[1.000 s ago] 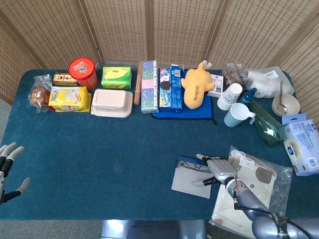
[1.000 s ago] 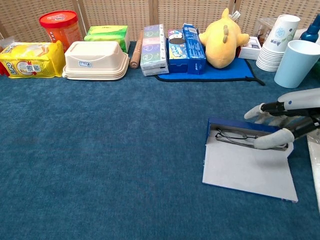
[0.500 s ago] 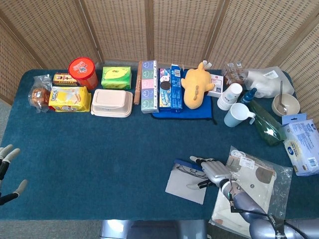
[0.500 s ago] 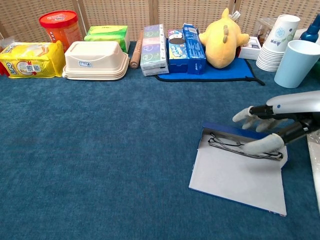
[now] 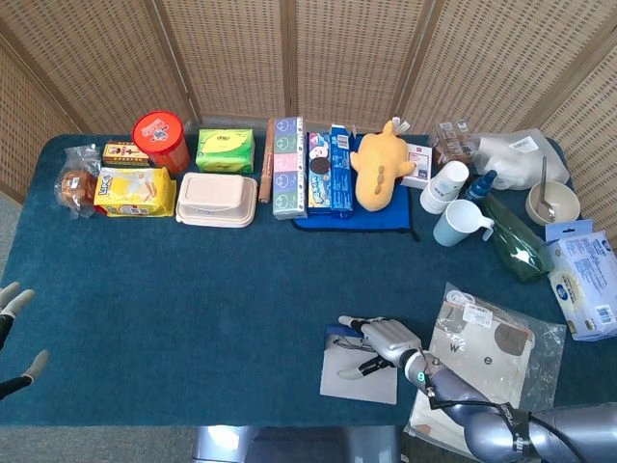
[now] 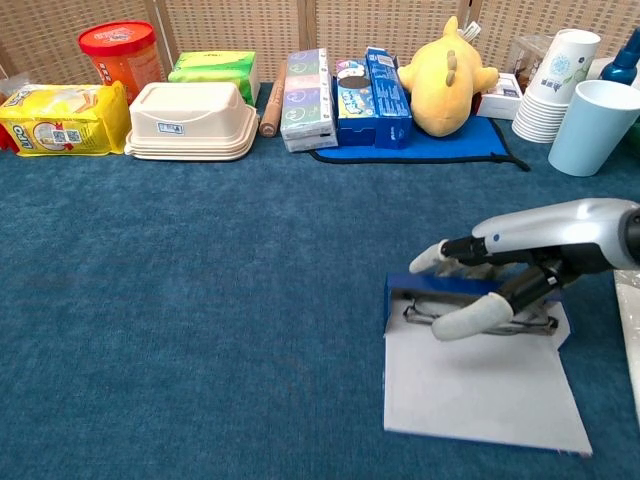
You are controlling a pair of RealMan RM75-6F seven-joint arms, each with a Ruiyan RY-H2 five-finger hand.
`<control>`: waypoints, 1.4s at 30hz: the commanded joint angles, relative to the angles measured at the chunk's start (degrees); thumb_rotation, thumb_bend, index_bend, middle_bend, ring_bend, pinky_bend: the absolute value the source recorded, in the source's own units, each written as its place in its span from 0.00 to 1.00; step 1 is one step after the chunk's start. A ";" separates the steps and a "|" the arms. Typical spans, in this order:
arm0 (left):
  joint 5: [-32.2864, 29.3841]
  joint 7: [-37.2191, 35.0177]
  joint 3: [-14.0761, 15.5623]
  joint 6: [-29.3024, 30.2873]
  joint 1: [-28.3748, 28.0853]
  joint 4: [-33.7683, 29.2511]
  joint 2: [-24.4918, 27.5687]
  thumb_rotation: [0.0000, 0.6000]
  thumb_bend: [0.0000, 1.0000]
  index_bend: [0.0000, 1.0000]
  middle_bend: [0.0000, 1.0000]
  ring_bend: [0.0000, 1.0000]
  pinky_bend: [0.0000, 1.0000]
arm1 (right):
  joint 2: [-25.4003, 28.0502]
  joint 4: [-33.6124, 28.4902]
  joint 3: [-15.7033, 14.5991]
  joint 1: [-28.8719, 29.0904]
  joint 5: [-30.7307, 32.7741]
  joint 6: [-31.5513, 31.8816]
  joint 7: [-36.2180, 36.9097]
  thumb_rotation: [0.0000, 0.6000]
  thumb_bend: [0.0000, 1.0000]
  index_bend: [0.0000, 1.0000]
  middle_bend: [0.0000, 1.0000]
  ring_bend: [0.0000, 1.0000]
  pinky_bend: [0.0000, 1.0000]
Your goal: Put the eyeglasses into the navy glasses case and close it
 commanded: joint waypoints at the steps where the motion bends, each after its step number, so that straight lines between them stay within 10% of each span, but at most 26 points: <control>1: 0.00 0.08 -0.05 -0.10 -0.07 -0.01 -0.03 1.00 0.28 0.10 0.06 0.04 0.00 | 0.95 -1.32 -0.64 0.10 -1.49 -0.66 0.74 0.28 0.07 0.00 0.14 0.17 0.15; 42: 0.42 0.46 0.28 0.53 0.72 -0.48 -0.06 1.00 0.28 0.09 0.06 0.04 0.00 | 0.50 -6.28 -4.48 -1.31 -12.95 2.98 2.15 0.26 0.08 0.00 0.15 0.16 0.15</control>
